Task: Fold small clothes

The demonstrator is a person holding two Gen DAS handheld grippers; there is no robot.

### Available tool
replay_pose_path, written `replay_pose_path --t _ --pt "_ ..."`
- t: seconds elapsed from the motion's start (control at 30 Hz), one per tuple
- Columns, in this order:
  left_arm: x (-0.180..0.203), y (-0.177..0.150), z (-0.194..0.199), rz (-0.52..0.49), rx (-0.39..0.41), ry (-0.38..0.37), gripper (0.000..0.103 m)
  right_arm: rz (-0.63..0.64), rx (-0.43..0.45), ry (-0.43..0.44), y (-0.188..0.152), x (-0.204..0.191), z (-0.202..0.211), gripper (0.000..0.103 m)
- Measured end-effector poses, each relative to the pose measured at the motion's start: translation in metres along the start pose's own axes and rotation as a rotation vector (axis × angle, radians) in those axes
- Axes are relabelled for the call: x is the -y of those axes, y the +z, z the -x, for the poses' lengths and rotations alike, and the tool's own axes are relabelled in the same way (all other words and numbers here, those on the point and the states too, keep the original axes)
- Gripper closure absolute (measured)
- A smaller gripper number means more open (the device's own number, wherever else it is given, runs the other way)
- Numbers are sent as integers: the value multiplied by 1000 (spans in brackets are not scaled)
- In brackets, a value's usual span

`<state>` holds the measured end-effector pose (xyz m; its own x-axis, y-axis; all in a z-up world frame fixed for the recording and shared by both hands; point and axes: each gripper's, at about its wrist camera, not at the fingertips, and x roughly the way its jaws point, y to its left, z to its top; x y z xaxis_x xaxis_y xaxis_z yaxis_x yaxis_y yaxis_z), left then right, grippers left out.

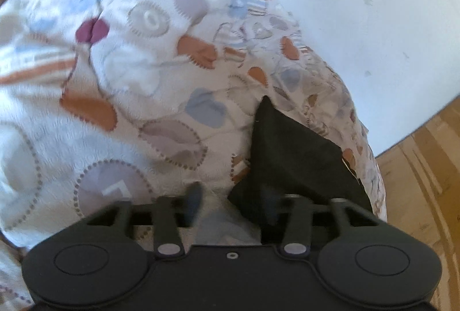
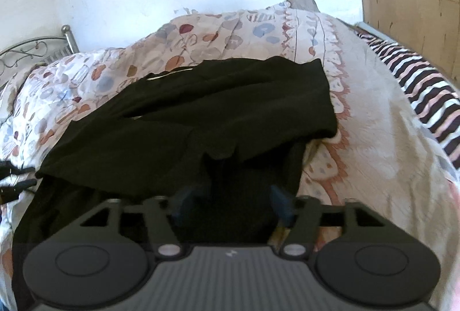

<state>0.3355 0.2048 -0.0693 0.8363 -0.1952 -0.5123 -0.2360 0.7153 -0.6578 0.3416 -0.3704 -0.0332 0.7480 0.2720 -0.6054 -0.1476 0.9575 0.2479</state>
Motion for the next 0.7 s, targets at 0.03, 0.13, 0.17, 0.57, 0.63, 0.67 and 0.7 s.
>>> replay_pose_path --t 0.03,0.13,0.17,0.57,0.63,0.67,0.7 --pt "4 -2 6 -21 3 2 33 12 6 3 -5 -2 8 20" --pt "15 -12 26 -108 21 20 17 43 18 9 -19 -11 31 9" --pt "20 -17 33 -149 24 29 14 52 17 12 -25 -15 38 6" --pt "60 -114 107 -473 -33 30 1 303 10 -22 -92 -60 108 0" --pt "65 -132 115 -512 -50 23 1 385 20 -19 -102 -68 120 0" --pt "67 -140 119 -530 -55 24 1 424 25 -13 -106 -71 126 0" --pt "70 -146 123 -545 -59 30 1 461 29 -9 -111 -74 133 0"
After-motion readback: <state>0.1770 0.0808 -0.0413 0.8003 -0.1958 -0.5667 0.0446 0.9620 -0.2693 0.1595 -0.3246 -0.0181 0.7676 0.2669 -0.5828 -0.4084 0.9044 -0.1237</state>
